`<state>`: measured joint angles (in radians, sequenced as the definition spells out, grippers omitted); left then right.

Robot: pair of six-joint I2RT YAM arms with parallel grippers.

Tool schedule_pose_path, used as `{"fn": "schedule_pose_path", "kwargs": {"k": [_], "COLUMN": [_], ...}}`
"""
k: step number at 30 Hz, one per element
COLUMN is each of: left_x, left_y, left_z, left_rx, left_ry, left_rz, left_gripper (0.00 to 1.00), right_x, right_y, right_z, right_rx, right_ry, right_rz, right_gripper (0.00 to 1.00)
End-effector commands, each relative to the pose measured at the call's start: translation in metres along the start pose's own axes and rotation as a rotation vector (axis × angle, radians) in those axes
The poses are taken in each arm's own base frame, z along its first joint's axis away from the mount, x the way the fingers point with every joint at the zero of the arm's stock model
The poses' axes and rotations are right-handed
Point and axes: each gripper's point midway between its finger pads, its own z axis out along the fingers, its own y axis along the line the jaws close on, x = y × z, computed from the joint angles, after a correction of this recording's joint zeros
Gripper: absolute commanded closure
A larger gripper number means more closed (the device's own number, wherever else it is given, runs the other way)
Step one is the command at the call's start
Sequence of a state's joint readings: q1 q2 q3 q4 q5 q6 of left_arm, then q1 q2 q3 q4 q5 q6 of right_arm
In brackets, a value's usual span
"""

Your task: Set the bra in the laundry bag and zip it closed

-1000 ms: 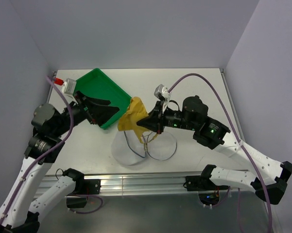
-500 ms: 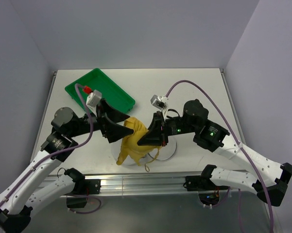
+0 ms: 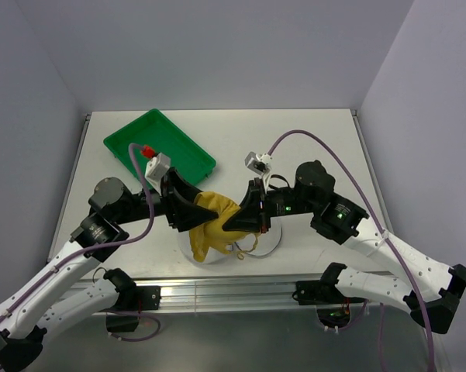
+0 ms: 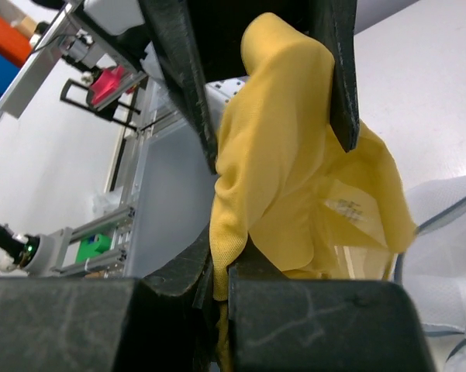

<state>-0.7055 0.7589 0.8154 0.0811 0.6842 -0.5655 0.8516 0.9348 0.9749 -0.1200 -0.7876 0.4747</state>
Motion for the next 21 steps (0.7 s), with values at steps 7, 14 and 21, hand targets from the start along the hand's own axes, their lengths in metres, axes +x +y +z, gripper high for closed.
{"fn": "schedule_pose_path", "kwargs": {"k": [7, 14, 21], "left_x": [0.007, -0.008, -0.002], "left_y": [0.004, 0.001, -0.018], "left_z": [0.008, 0.005, 0.007], "left_rx": [0.025, 0.009, 0.161], "left_ry": [0.006, -0.075, -0.091], "left_rz": [-0.023, -0.027, -0.089], "left_gripper": [0.88, 1.0, 1.0], "right_x": [-0.02, -0.015, -0.002], "right_y": [-0.004, -0.017, -0.01], "right_z": [-0.009, -0.018, -0.033], "right_rx": [0.053, 0.122, 0.092], "right_ry": [-0.111, -0.153, -0.2], "right_rz": [0.0, -0.051, -0.262], "right_gripper": [1.0, 0.49, 0.03]}}
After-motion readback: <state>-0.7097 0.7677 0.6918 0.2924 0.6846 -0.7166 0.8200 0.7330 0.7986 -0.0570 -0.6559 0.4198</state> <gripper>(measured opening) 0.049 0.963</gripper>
